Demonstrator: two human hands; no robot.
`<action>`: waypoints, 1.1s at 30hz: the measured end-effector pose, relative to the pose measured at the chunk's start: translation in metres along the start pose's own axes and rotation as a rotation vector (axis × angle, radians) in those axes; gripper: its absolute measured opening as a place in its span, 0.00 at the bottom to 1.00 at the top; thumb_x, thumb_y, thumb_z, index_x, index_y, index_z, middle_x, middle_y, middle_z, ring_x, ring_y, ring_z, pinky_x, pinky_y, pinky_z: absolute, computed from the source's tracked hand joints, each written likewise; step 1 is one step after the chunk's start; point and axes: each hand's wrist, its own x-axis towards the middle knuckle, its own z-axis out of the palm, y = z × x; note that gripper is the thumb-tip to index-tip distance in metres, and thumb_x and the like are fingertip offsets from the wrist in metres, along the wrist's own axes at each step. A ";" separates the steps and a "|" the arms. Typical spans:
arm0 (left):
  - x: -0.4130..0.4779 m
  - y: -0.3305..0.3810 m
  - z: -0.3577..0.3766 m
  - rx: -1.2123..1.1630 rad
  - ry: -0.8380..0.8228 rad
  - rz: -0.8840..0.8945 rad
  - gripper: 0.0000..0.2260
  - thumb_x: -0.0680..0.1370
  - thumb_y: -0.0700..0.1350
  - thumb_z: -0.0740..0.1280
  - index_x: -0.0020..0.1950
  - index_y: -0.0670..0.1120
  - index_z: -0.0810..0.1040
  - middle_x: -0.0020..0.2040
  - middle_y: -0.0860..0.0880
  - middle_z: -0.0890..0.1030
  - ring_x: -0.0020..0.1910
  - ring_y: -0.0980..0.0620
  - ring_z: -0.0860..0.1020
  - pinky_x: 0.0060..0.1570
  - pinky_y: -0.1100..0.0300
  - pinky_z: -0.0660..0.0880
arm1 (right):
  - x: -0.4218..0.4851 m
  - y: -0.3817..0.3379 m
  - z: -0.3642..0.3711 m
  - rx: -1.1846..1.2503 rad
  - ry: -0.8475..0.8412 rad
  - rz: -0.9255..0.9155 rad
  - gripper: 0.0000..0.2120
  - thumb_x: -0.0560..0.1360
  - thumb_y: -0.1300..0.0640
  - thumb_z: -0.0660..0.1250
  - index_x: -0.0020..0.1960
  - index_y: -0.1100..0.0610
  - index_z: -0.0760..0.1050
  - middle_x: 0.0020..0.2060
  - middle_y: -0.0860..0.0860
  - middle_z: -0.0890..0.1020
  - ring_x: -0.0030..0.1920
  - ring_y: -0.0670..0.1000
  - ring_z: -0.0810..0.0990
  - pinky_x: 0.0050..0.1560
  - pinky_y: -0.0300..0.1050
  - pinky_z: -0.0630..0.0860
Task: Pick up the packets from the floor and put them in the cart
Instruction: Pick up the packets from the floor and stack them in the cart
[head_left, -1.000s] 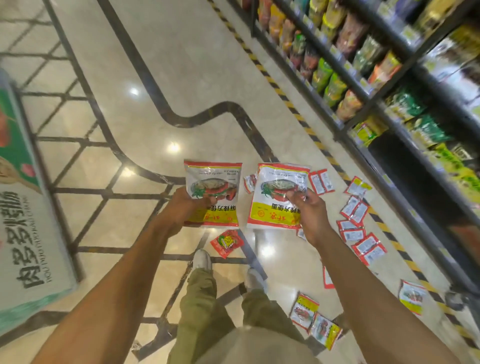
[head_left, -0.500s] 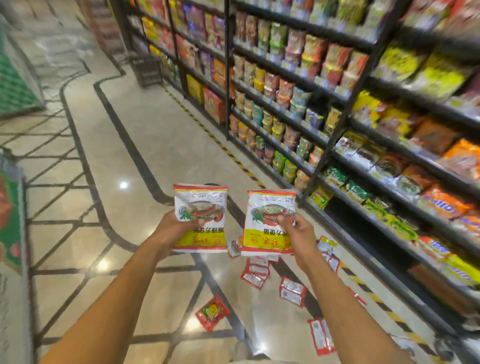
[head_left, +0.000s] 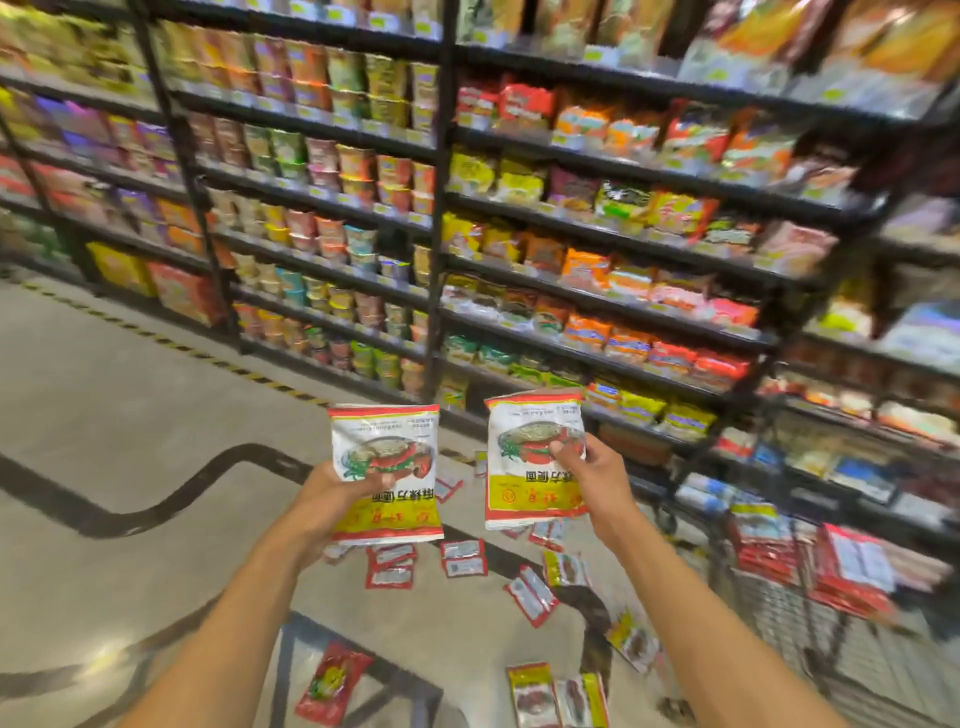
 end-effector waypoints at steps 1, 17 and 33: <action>-0.007 0.001 0.016 0.005 -0.034 0.002 0.10 0.74 0.38 0.77 0.55 0.45 0.85 0.48 0.46 0.89 0.44 0.47 0.88 0.43 0.56 0.83 | -0.011 0.001 -0.020 -0.001 0.035 -0.011 0.10 0.81 0.55 0.72 0.59 0.60 0.82 0.48 0.52 0.89 0.46 0.56 0.89 0.47 0.54 0.87; -0.061 -0.023 0.371 0.188 -0.455 0.038 0.16 0.71 0.45 0.81 0.57 0.47 0.84 0.50 0.48 0.89 0.53 0.45 0.85 0.48 0.55 0.77 | -0.159 0.069 -0.384 0.127 0.544 -0.017 0.06 0.79 0.58 0.74 0.56 0.57 0.83 0.44 0.52 0.90 0.44 0.55 0.89 0.44 0.52 0.86; -0.128 -0.064 0.752 0.264 -0.577 0.042 0.16 0.72 0.41 0.80 0.59 0.45 0.84 0.52 0.46 0.88 0.53 0.45 0.85 0.47 0.55 0.78 | -0.190 0.153 -0.742 0.217 0.774 0.049 0.07 0.79 0.58 0.74 0.57 0.57 0.85 0.48 0.56 0.89 0.48 0.59 0.89 0.50 0.61 0.85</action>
